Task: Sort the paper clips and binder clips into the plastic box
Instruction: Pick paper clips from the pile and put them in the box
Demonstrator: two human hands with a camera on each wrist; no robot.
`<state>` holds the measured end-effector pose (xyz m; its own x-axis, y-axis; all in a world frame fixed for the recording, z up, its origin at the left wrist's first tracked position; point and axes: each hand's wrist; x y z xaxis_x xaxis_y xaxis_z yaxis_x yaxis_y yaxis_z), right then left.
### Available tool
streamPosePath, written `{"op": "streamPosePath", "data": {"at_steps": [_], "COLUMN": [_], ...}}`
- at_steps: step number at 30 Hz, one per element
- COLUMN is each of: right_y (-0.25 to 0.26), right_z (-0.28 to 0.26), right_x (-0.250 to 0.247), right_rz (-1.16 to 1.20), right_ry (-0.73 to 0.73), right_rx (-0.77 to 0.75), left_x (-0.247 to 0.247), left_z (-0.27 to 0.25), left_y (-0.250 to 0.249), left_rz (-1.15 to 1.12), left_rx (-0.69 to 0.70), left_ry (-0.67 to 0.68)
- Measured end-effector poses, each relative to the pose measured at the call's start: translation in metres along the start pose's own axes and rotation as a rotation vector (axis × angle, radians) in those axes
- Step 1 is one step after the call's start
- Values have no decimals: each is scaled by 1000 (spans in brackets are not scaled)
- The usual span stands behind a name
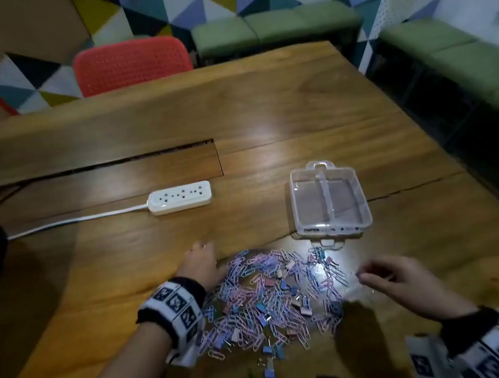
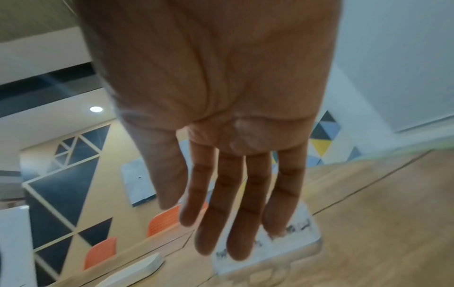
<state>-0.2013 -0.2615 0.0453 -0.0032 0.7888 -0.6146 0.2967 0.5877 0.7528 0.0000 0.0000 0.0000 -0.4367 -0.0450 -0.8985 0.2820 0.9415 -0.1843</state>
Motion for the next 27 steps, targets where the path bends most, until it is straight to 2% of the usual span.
{"op": "streamPosePath", "data": {"at_steps": [3, 6, 9, 13, 15, 18, 20, 23, 27], "right_y": [15, 8, 13, 20, 20, 20, 22, 22, 21], "right_z": [27, 37, 56, 81, 92, 102, 105, 108, 106], "right_x": [21, 42, 65, 93, 102, 115, 122, 128, 135], "right_rz": [2, -32, -61, -225, -309, -457, -510, -567, -517], "right_ry": [84, 123, 89, 82, 99, 123, 116, 105, 115], "right_rx": [6, 37, 22, 22, 21, -27, -61, -114, -169], "left_x": [21, 42, 54, 56, 54, 49, 45, 40, 36], "left_z": [-7, -22, -28, -30, -29, -25, -20, -16, -15], "left_y": [-13, -21, -21, -25, -27, -24, -18, -12, -14], "left_rz": [-17, -18, -81, -159, -199, -375, -538, -775, -1002], "left_rx": [-95, -51, 30, 109, 115, 56, 2, -39, -67], "left_ry": [66, 58, 36, 18, 34, 65, 114, 258, 419]}}
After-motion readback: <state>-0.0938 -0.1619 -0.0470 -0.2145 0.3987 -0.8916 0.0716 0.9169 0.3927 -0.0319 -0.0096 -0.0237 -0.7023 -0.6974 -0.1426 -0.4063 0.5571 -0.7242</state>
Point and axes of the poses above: each hand's wrist, its own z-axis towards the middle knuckle, its own x-axis out of the palm, y = z × x
